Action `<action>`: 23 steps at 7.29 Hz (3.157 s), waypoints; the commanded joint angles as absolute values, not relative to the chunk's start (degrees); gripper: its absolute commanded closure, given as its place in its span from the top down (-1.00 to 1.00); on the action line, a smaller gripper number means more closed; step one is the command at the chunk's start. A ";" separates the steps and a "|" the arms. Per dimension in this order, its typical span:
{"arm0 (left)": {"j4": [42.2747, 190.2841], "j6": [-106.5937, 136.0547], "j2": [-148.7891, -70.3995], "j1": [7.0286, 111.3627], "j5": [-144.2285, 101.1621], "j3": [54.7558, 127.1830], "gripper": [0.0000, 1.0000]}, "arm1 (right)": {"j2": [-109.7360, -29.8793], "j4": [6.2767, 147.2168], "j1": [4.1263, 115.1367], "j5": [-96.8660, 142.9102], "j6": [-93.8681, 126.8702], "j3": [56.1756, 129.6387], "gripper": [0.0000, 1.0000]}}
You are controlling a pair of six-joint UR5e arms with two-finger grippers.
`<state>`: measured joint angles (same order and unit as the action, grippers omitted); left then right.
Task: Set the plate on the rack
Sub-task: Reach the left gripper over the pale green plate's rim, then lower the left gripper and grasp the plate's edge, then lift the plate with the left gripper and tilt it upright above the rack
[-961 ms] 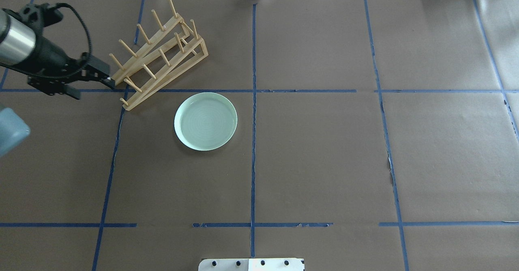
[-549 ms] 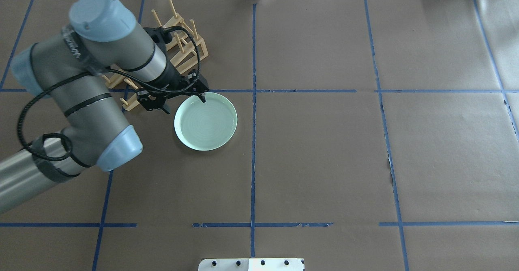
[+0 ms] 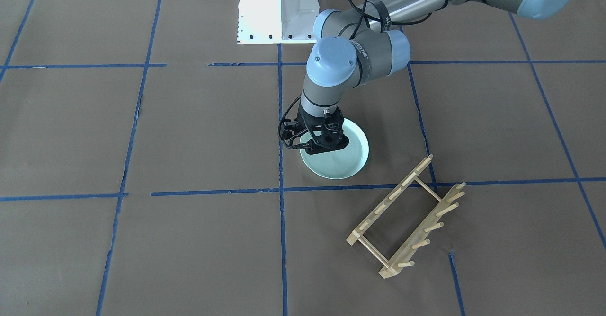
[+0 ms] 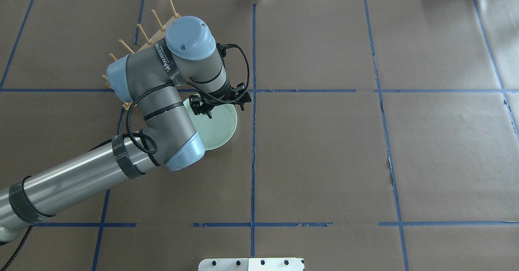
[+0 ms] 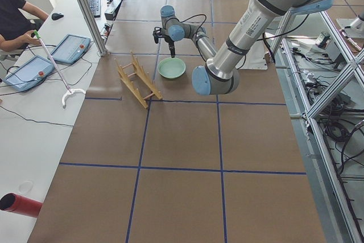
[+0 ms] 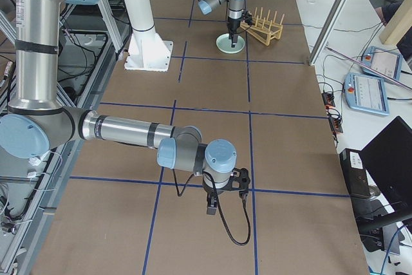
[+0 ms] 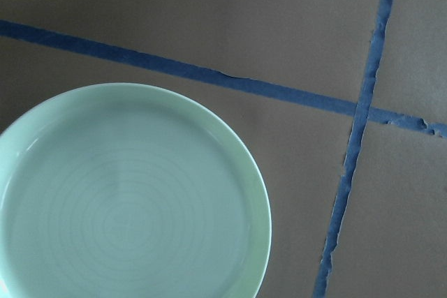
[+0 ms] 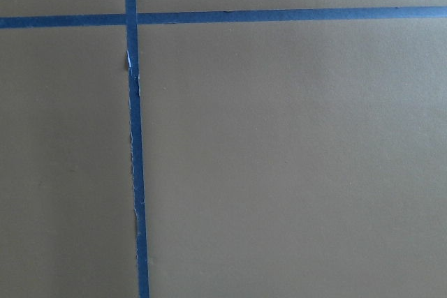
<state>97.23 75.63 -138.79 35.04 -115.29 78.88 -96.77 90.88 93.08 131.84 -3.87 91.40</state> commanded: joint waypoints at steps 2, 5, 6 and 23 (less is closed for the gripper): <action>97.21 70.41 -142.64 34.37 -113.03 71.64 0.72 | -96.77 90.88 93.08 131.84 -3.87 91.41 1.00; 96.94 68.29 -143.35 33.23 -112.85 69.43 0.45 | -96.77 90.88 93.08 131.84 -3.87 91.41 1.00; 96.94 68.29 -143.35 33.22 -112.85 69.43 0.28 | -96.77 90.88 93.08 131.84 -3.87 91.41 1.00; 158.66 120.59 -122.36 51.94 -96.00 93.96 -1.00 | -96.77 90.88 93.08 131.84 -3.87 91.41 1.00</action>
<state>149.79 120.36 -125.15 51.85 -100.50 94.69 -96.77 90.88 93.08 131.84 -3.87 91.34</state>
